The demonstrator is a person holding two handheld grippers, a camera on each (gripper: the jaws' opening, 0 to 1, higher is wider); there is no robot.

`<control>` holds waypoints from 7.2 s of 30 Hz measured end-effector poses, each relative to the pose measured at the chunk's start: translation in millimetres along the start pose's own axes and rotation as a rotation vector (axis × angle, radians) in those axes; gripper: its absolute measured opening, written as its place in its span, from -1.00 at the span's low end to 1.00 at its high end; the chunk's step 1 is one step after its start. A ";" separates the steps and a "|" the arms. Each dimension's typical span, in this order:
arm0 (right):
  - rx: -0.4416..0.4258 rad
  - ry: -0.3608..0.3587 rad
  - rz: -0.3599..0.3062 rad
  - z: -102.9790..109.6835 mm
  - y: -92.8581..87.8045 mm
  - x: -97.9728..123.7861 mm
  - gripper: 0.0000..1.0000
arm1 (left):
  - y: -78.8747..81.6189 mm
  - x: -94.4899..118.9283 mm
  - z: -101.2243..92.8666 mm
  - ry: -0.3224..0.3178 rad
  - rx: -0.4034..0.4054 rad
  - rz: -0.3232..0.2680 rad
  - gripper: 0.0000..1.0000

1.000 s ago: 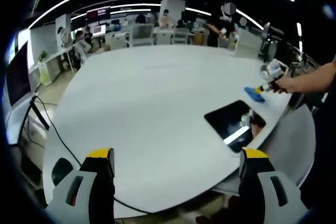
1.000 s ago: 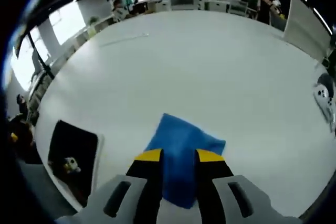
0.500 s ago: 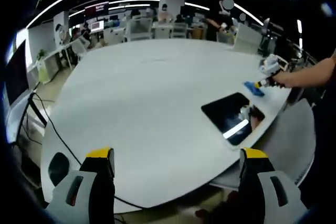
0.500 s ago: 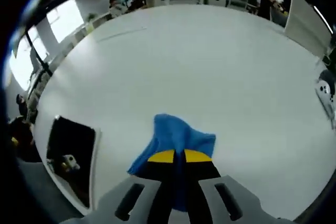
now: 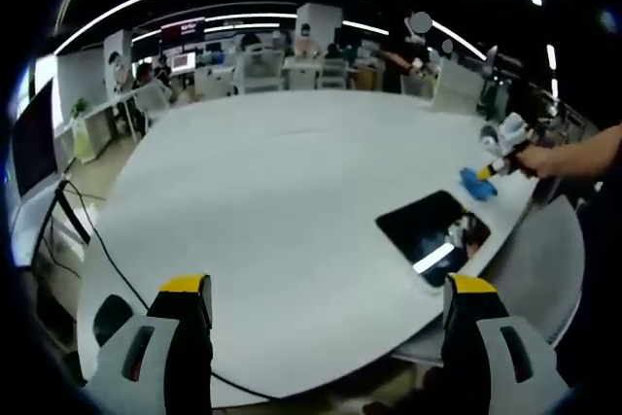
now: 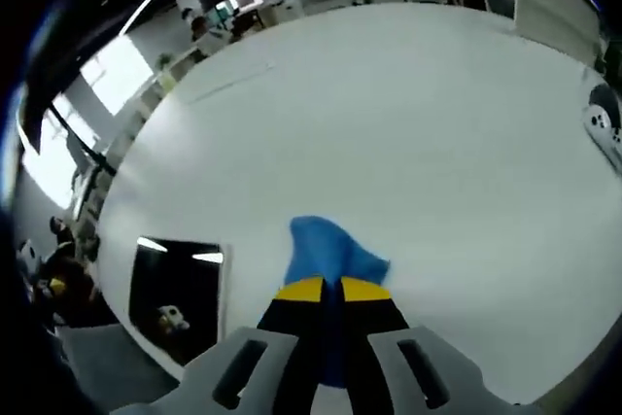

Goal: Wipe the mirror surface with the cleaning cloth until all visible marks leave the cleaned area.

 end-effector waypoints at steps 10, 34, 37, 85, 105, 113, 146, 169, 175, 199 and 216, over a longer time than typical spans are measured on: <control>-0.067 0.127 -0.038 36.6 11.3 6.3 -1.00 | 1.5 -0.7 -6.2 -0.015 0.006 -0.012 0.99; 0.019 0.176 0.127 100.5 -15.6 -83.6 -1.00 | -22.9 14.8 7.5 0.007 0.011 0.013 0.99; 0.044 0.169 0.139 99.2 -16.7 -82.9 -1.00 | -25.2 14.6 9.7 0.015 0.019 0.013 0.99; 0.168 0.320 0.252 260.2 -28.1 -181.9 -1.00 | -23.3 6.8 7.6 -0.081 -0.018 -0.048 0.99; 0.191 0.341 0.350 274.4 -76.9 -157.4 -1.00 | -17.8 0.6 -5.3 -0.076 0.033 -0.067 0.99; 0.247 0.344 0.358 276.4 -79.0 -155.3 -1.00 | -14.2 -4.5 -10.1 -0.081 0.032 -0.068 0.99; 0.141 0.290 0.293 176.1 -63.0 -104.1 -1.00 | -8.4 -9.4 -21.0 -0.089 0.011 -0.064 0.99; 0.115 0.178 0.299 100.7 -54.7 -62.3 -1.00 | -5.2 -7.0 -35.7 -0.092 -0.017 -0.065 0.99; 0.129 0.170 0.320 101.1 -54.6 -62.7 -1.00 | -7.7 -9.7 -40.4 -0.094 -0.025 -0.058 0.99; 0.115 0.148 0.269 109.8 -89.2 -44.0 -1.00 | -13.8 -8.4 -39.2 -0.087 -0.018 -0.039 0.99; 0.033 0.145 0.247 111.3 -97.3 -39.2 -1.00 | -15.2 -9.2 -37.1 -0.086 -0.028 -0.040 0.99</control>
Point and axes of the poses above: the point that each gripper's makers call its tool centre point, and the gripper's own axes: x roughly backward along the fingers, z roughly to its left, y roughly out of its top, the point moved 2 cm from there along x, roughly backward along the fingers, and after that the axes turned 15 degrees about y, right-handed, at the moved point
